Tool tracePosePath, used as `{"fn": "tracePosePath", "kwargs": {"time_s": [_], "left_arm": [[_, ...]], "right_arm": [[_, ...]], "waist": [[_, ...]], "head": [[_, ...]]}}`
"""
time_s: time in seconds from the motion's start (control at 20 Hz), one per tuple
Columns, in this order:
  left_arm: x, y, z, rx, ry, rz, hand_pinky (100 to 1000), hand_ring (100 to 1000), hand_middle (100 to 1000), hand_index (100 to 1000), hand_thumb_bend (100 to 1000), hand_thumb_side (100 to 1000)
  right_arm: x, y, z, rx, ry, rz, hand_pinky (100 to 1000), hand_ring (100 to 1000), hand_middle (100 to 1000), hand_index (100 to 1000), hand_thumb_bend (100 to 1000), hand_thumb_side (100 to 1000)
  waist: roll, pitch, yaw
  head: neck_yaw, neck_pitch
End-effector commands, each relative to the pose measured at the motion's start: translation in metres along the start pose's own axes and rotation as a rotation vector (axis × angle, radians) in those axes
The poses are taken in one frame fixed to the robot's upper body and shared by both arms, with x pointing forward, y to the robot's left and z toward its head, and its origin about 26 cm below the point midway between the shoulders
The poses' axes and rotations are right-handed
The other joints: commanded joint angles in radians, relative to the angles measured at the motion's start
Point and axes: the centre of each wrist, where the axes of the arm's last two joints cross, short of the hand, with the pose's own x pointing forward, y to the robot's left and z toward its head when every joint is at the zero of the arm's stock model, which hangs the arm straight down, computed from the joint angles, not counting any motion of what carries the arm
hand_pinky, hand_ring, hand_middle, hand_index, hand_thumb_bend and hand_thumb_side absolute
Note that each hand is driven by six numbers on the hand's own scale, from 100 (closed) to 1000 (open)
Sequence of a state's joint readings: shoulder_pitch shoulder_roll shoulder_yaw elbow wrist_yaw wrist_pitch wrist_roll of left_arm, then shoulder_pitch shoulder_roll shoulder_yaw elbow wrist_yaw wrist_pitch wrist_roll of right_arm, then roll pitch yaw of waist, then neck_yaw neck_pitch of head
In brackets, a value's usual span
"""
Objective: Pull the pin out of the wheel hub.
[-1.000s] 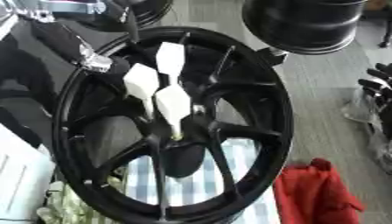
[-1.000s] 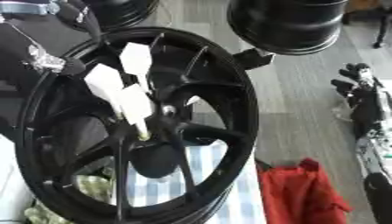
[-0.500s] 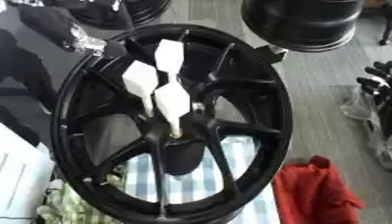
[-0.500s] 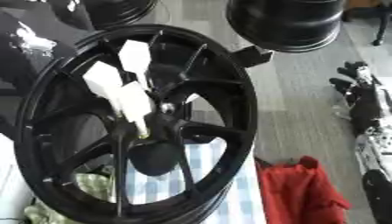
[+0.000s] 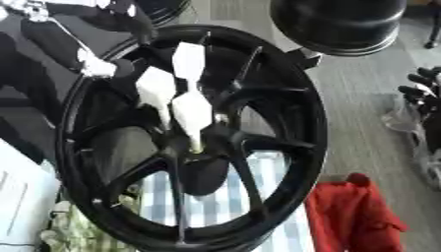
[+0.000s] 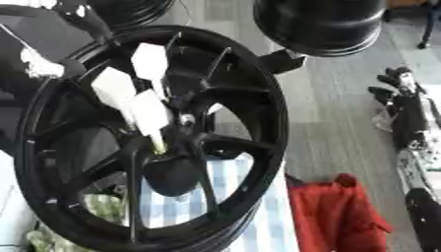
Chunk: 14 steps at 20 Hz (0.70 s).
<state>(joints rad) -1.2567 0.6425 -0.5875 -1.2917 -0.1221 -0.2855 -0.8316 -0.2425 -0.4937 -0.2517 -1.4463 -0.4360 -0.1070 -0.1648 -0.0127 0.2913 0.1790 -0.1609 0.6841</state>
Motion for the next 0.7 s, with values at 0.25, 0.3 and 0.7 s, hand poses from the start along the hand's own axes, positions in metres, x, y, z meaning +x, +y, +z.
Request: {"fn": "tracePosePath", "kwargs": {"time_s": [0.25, 0.3, 0.7], "left_arm": [[-0.001, 0.003, 0.008, -0.080, -0.029, -0.059, 828, 783, 694, 851, 261, 425], [-0.002, 0.002, 0.006, -0.082, -0.030, -0.054, 831, 787, 699, 855, 271, 471], [-0.005, -0.001, -0.001, -0.099, -0.028, -0.060, 841, 798, 714, 859, 348, 620]], "right_arm": [[0.013, -0.006, -0.009, 0.008, -0.029, 0.027, 900, 711, 743, 808, 100, 764], [0.014, -0.006, -0.009, 0.008, -0.029, 0.026, 899, 710, 743, 808, 100, 764], [0.013, -0.006, -0.009, 0.010, -0.025, 0.024, 898, 703, 737, 805, 100, 764]], "waist": [[0.001, -0.022, -0.003], [0.001, -0.021, -0.004], [0.002, -0.022, -0.006]], "head": [[-0.005, 0.005], [-0.004, 0.006], [-0.003, 0.010]]}}
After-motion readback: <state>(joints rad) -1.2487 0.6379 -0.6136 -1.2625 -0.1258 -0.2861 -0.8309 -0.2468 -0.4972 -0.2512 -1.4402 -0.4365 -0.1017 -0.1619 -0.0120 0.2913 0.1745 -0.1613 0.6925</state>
